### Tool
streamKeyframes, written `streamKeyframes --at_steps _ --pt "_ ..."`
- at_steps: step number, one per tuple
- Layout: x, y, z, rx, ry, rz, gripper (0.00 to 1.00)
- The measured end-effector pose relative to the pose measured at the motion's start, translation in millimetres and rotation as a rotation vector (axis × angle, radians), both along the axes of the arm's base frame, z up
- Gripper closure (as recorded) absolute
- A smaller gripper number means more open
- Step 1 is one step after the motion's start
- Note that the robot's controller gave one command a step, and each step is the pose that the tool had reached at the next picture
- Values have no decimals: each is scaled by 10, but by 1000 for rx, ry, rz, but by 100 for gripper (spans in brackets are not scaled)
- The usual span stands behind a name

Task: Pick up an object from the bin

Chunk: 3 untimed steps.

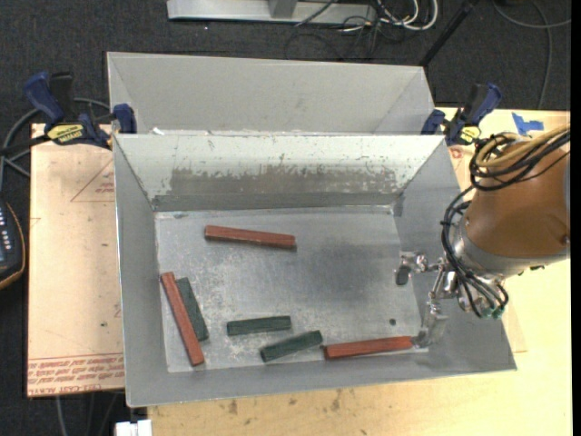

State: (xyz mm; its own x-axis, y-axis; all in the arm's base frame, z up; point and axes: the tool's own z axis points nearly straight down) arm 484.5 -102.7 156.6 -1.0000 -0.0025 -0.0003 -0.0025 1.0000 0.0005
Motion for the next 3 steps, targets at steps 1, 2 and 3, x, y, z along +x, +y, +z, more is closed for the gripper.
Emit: streamKeyframes --at_steps 1,2,3 --pt "10 385 -881 0 -12 77 0" --pt "-16 370 -861 0 -2 76 100" --pt "414 468 837 -2 -12 173 100"
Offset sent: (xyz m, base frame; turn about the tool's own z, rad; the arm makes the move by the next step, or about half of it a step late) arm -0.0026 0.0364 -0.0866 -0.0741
